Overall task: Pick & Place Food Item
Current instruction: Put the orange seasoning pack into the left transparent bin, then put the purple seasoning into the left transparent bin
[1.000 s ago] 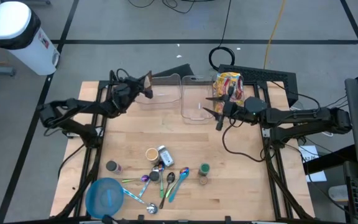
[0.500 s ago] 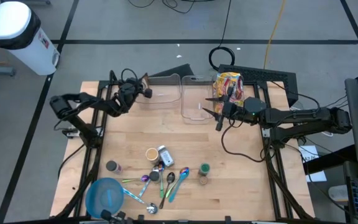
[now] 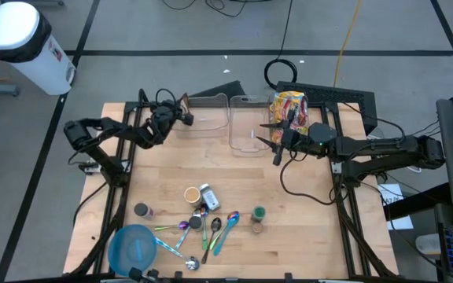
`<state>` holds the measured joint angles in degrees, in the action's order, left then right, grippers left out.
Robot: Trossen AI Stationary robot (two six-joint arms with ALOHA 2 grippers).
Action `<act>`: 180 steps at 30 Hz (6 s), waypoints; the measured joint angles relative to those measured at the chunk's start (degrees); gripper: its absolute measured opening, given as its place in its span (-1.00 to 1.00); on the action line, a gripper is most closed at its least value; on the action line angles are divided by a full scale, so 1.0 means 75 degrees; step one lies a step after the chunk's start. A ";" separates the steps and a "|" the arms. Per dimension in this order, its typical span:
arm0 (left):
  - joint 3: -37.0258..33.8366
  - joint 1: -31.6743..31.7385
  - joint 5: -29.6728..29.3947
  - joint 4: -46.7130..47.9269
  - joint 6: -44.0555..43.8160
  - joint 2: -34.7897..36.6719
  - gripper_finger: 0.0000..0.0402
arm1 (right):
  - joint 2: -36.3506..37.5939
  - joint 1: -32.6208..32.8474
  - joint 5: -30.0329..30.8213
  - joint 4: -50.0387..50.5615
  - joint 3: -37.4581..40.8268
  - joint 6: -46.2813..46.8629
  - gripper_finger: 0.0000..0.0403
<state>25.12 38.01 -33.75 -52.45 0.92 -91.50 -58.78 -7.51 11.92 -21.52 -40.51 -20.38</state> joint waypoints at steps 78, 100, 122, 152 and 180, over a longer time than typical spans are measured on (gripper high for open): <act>0.4724 -0.7058 0.4788 1.6442 -0.8946 0.4031 0.17 | 0.0000 0.0000 -0.0003 0.0169 0.0000 0.0086 -0.09; 0.4581 -0.9453 0.5901 1.7815 -1.3208 0.2440 0.17 | 0.0000 0.0015 -0.0012 0.0460 0.0000 0.0659 -0.09; 0.4156 -1.0372 0.5482 1.7340 -1.4393 0.2383 0.17 | 0.0000 0.0618 -0.0012 0.0519 0.0000 0.0632 -0.09; 0.2982 -1.0428 0.2663 1.6591 -1.0069 0.2343 0.17 | 0.0003 0.0618 -0.0006 0.0560 0.0000 0.0691 -0.09; 0.1282 -1.0579 0.3977 1.3999 -0.8988 0.2384 0.17 | 0.0003 0.0618 -0.0011 0.0571 0.0000 0.0691 -0.09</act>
<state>34.74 -41.33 -3.92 52.55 -66.49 -73.63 -58.76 -2.87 11.84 -17.24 -40.51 -15.20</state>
